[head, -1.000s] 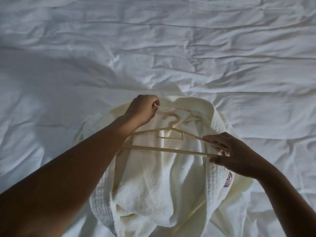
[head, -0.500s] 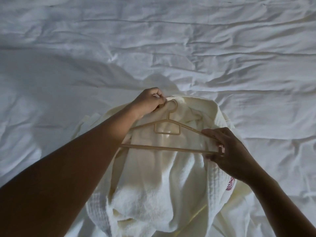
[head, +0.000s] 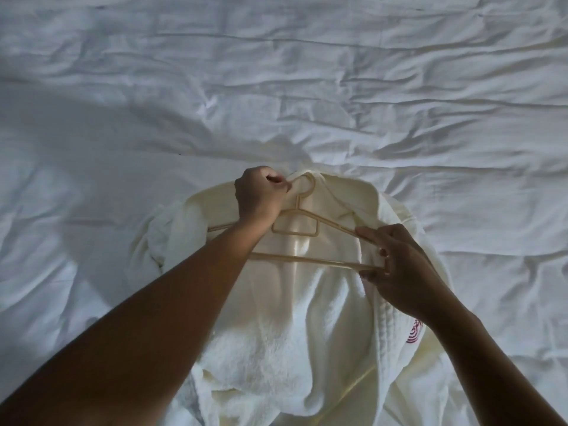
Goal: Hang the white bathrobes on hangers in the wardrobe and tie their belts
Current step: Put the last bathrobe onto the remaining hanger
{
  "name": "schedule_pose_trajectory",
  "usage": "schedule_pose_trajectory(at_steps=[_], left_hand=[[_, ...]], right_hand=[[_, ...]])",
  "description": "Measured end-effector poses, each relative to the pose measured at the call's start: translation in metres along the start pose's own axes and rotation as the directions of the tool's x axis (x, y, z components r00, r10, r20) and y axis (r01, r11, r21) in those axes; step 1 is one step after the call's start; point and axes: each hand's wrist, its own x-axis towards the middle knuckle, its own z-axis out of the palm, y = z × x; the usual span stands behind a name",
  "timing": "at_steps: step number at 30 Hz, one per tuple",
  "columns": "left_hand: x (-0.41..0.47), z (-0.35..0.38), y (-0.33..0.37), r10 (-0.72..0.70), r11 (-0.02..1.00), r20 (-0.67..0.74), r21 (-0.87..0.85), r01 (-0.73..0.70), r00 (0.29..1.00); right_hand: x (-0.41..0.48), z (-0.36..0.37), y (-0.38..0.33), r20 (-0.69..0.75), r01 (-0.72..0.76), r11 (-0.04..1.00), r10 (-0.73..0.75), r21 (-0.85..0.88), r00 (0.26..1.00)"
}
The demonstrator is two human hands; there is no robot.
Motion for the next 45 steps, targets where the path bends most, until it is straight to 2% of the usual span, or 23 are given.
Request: schedule_pose_trajectory(at_steps=[3,7,11,13,18,21,22,24,25,27,29,30,31,33,35,36,38,40,43,44,45], left_hand=[[-0.016,0.012,0.002,0.029,0.999,-0.043,0.043,-0.028,0.999],[-0.021,0.011,0.003,0.155,0.983,0.101,0.083,-0.163,0.983],[-0.005,-0.004,0.001,0.020,0.999,0.257,0.021,-0.026,0.966],[-0.001,-0.001,0.008,0.084,0.985,0.328,0.116,-0.128,0.941],[-0.008,-0.001,0.009,0.195,0.938,0.345,0.207,-0.277,0.918],[-0.013,-0.024,-0.011,0.359,0.876,0.228,0.253,-0.411,0.905],[-0.013,-0.034,-0.019,0.379,0.856,0.142,0.320,-0.405,0.914],[-0.012,-0.061,-0.039,0.361,0.829,-0.037,0.470,-0.303,0.932],[-0.012,-0.075,-0.052,0.296,0.841,-0.104,0.499,-0.207,0.950],[-0.018,-0.101,-0.077,0.057,0.886,-0.170,0.462,0.029,0.984],[-0.027,-0.117,-0.094,-0.169,0.896,-0.119,0.396,0.203,0.978],[-0.033,-0.120,-0.097,-0.202,0.897,-0.076,0.385,0.216,0.976],[-0.039,-0.122,-0.095,-0.160,0.909,-0.061,0.380,0.171,0.985],[-0.049,-0.128,-0.078,0.004,0.946,-0.137,0.322,0.041,0.991],[-0.059,-0.135,-0.049,0.161,0.977,-0.242,0.177,-0.120,0.957],[-0.065,-0.135,-0.035,0.230,0.970,-0.249,0.143,-0.199,0.941],[-0.080,-0.130,-0.016,0.286,0.956,-0.125,0.102,-0.274,0.950],[-0.094,-0.122,-0.008,0.228,0.971,0.123,0.039,-0.235,0.966],[-0.110,-0.118,-0.007,0.167,0.972,0.455,0.072,-0.223,0.875],[-0.112,-0.120,-0.008,0.175,0.964,0.487,0.092,-0.250,0.856],[-0.111,-0.122,-0.008,0.194,0.962,0.451,0.085,-0.258,0.871]], right_hand=[[-0.001,0.005,-0.003,-0.008,0.023,0.999,-0.023,-0.043,1.000],[-0.004,0.005,0.003,0.017,0.001,1.000,-0.001,0.001,1.000],[-0.001,-0.005,0.008,0.075,0.048,0.999,-0.048,0.009,0.996],[0.007,-0.007,0.006,0.074,0.080,0.997,-0.079,-0.015,0.994],[0.019,-0.009,0.004,0.046,0.069,0.993,-0.064,-0.099,0.997],[0.023,-0.011,0.006,0.066,0.039,0.969,-0.024,-0.244,0.998],[0.026,-0.011,0.005,0.084,0.031,0.957,-0.007,-0.289,0.996],[0.034,-0.012,-0.003,0.147,0.019,0.956,0.026,-0.293,0.989],[0.039,-0.012,-0.010,0.181,0.003,0.965,0.046,-0.261,0.982],[0.052,-0.009,-0.026,0.210,-0.028,0.976,0.075,-0.218,0.975],[0.067,0.002,-0.041,0.216,-0.031,0.966,0.089,-0.256,0.972],[0.074,0.009,-0.047,0.214,-0.028,0.957,0.094,-0.289,0.972],[0.081,0.017,-0.052,0.213,-0.024,0.946,0.097,-0.322,0.972],[0.088,0.031,-0.060,0.188,-0.012,0.937,0.082,-0.350,0.979],[0.093,0.036,-0.062,0.048,-0.035,0.953,0.052,-0.301,0.998],[0.096,0.035,-0.065,-0.029,-0.036,0.967,0.029,-0.253,0.999],[0.099,0.030,-0.076,-0.137,-0.023,0.983,-0.002,-0.182,0.991],[0.101,0.022,-0.086,-0.217,-0.022,0.979,-0.024,-0.205,0.976],[0.100,0.014,-0.084,-0.254,-0.023,0.963,-0.049,-0.270,0.966],[0.097,0.014,-0.081,-0.237,-0.011,0.968,-0.050,-0.250,0.970],[0.092,0.014,-0.079,-0.216,0.005,0.975,-0.054,-0.221,0.975]])
